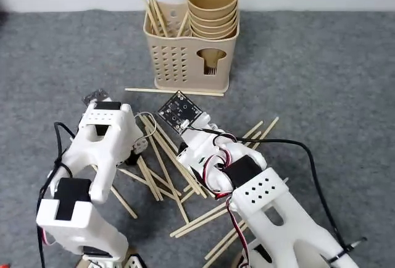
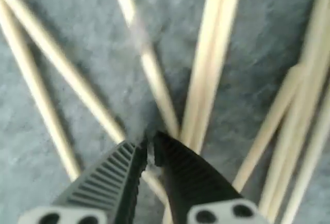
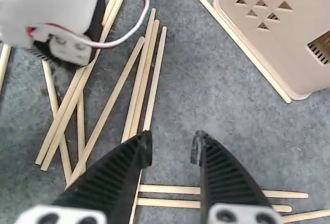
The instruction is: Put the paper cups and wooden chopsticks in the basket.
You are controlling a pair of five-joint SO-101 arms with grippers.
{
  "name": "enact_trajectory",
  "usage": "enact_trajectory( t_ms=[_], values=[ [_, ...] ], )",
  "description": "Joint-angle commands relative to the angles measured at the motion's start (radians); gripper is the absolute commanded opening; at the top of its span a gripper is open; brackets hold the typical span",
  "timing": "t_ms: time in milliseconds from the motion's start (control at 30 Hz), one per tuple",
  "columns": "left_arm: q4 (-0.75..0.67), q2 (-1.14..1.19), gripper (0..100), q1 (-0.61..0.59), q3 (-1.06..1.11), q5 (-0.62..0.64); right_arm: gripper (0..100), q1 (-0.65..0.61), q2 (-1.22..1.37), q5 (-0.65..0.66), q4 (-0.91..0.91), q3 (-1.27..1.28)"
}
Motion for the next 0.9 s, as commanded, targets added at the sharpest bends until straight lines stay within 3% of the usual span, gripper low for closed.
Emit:
enact_trajectory(
  t_ms=[0, 200, 767, 867],
  values=[
    [0.11, -0.044, 9, 0.002, -0.119, -0.009, 14.4, 0.012, -0.041, 0.011, -0.012, -0.006],
    [0.212, -0.034, 21, 0.0, -0.242, -0.017, 14.6, 0.012, -0.05, 0.011, -0.013, 0.052],
    [0.038, -0.034, 20, 0.002, -0.093, -0.035, 14.4, 0.012, -0.051, 0.011, -0.021, 0.054],
    [0.038, -0.034, 15, 0.002, -0.093, -0.037, 14.4, 0.012, -0.051, 0.011, -0.021, 0.054]
  ],
)
